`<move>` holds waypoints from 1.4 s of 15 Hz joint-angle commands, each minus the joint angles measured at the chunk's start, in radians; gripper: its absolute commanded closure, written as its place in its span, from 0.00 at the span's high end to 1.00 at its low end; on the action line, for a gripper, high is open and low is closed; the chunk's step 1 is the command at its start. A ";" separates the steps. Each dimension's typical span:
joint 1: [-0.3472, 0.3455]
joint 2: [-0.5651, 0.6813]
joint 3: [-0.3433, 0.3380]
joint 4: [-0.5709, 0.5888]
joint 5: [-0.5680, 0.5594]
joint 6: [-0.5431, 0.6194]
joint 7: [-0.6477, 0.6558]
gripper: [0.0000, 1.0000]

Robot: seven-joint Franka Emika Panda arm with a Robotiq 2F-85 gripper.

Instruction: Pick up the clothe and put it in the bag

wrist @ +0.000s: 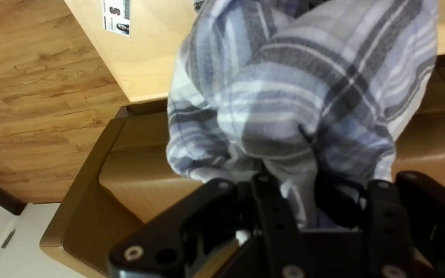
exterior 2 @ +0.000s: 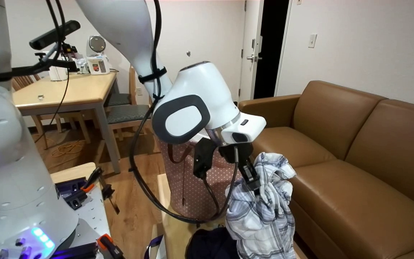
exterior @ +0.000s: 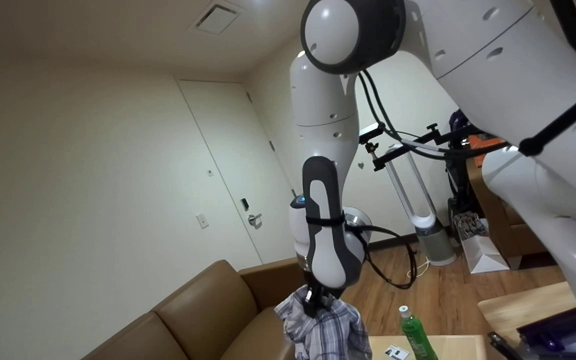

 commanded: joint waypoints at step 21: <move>0.358 -0.415 -0.254 0.173 -0.476 -0.901 -0.030 0.07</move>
